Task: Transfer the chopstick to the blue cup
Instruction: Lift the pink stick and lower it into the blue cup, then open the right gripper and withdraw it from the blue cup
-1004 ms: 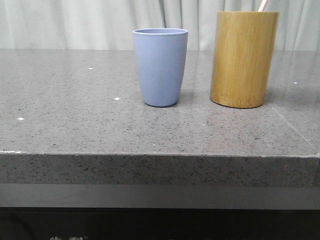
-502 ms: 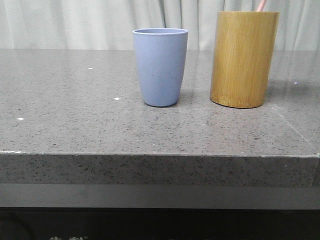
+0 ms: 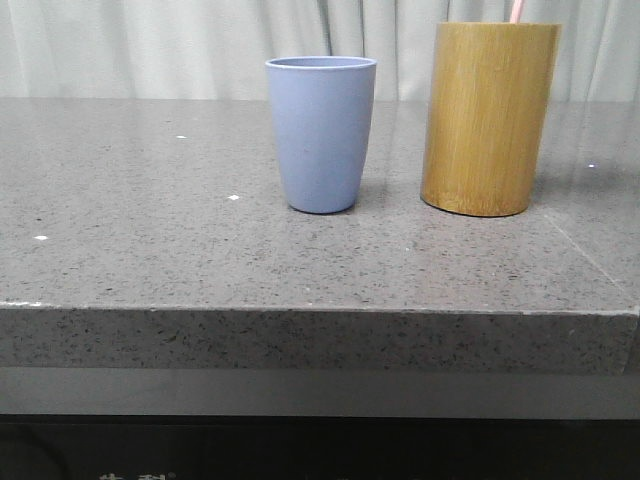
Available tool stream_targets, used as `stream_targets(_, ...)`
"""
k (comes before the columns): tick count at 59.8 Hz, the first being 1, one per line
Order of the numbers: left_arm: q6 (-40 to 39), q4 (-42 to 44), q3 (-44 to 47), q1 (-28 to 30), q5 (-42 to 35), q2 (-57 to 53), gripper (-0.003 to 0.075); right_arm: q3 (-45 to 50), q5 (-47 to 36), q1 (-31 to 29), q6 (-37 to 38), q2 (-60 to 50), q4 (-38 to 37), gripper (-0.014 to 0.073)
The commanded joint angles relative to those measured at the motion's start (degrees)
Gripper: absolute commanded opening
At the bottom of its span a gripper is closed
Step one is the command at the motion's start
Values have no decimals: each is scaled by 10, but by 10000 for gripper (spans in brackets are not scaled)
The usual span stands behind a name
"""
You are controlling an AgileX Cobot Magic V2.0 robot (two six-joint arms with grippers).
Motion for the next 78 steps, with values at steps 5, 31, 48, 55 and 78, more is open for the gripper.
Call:
stream_targets(5,-5,-1,-14,2,-49,8,-19,-44,-50,0,-3,-72,-28,-70)
stream_targets(31,-5,-1,-14,2,-49,8,-19,-122,-59,95,-3,-105,-59,-70)
stream_targets(48,-5,-1,-14,2,-49,8,-19,-122,-102,192,-3,-9,-71,-70)
stream_targets(55,-5,-1,-14,2,-49,8,-19,-122,-99,198,-3,35,-72,-69)
stream_targets(78,-5,-1,-14,2,-49,8,-19,-122,-72,198,-3,110,-72,113)
